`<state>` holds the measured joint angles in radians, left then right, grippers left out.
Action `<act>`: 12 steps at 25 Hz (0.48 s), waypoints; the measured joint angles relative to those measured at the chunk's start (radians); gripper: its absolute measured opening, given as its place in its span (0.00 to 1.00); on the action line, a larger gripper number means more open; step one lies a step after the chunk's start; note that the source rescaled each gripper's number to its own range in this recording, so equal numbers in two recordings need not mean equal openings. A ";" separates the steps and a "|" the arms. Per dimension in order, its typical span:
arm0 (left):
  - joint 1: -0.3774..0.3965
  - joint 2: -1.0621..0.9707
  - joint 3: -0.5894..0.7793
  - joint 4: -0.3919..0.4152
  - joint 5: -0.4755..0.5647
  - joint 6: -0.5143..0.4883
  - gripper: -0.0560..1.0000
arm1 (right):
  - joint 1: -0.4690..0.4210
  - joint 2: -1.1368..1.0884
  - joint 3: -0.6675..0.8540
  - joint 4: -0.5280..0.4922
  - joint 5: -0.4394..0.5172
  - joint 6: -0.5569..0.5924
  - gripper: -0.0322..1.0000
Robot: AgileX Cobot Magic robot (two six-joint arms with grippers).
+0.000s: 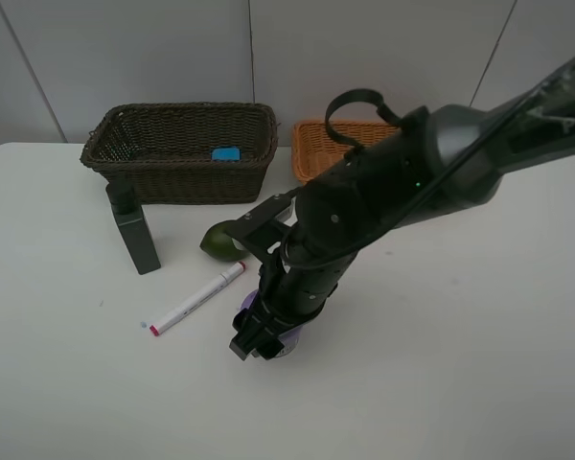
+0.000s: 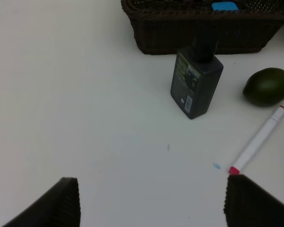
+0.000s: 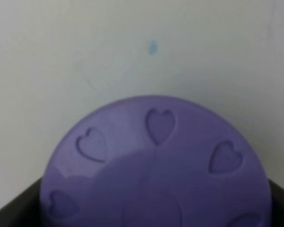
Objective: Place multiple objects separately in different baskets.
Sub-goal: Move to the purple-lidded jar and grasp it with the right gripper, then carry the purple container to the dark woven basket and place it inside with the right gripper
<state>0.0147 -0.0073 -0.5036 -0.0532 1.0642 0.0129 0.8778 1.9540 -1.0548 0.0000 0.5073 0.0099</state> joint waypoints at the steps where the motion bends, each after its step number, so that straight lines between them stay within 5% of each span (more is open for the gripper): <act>1: 0.000 0.000 0.000 0.000 0.000 0.000 0.83 | 0.000 0.000 0.000 0.000 0.000 0.000 0.76; 12: 0.000 0.000 0.000 0.000 0.000 0.000 0.83 | 0.000 -0.110 0.002 0.000 0.034 0.000 0.76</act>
<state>0.0147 -0.0073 -0.5036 -0.0532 1.0642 0.0129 0.8778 1.8441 -1.0527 0.0000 0.5409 0.0099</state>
